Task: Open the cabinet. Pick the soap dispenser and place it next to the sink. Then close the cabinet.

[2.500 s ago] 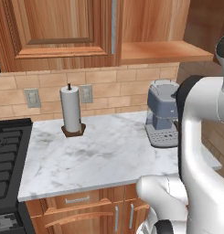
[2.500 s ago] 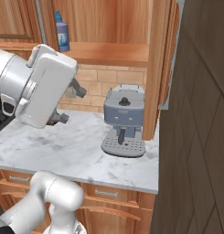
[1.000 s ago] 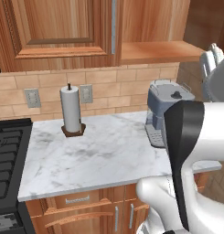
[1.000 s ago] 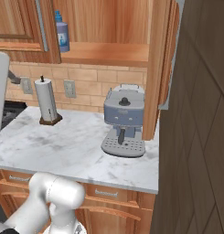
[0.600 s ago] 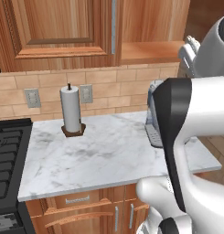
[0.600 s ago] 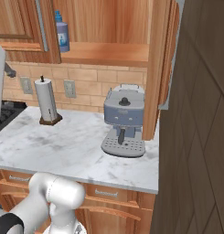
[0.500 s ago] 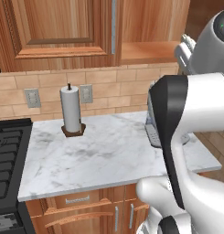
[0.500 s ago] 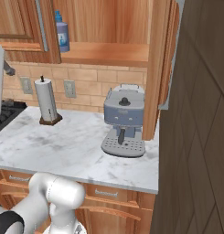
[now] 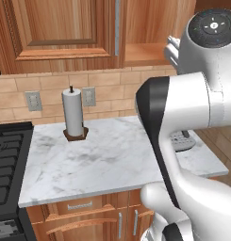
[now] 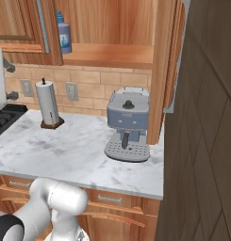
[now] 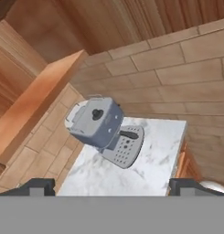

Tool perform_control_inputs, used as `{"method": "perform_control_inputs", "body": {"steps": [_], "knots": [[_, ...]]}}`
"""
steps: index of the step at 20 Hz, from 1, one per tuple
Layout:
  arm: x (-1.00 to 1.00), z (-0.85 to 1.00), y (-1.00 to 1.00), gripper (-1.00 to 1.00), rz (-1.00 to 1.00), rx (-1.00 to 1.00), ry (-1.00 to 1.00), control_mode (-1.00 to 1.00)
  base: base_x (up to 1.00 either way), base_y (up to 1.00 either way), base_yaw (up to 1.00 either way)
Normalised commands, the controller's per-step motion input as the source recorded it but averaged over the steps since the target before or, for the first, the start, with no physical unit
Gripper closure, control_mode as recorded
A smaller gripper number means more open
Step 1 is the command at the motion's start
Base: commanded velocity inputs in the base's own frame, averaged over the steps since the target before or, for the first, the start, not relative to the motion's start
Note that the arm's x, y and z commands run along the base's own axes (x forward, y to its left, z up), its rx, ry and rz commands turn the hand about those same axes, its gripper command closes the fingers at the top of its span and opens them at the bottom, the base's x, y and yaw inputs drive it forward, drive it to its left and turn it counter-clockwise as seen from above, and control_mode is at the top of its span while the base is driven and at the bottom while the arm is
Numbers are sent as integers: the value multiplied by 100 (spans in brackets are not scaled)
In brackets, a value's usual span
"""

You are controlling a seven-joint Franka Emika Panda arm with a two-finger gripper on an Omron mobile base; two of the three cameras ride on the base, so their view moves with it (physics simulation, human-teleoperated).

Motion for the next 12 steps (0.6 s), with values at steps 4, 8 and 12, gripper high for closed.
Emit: {"method": "perform_control_inputs", "body": {"steps": [4, 8, 12], "knots": [[8, 1, 0, -100, 3, -16, 0, -100, 0, 0, 0], [19, 0, 0, -100, 4, -14, 0, -100, 0, 0, 0], [22, 10, 0, -100, 3, -6, 7, -100, 0, 0, 0]]}}
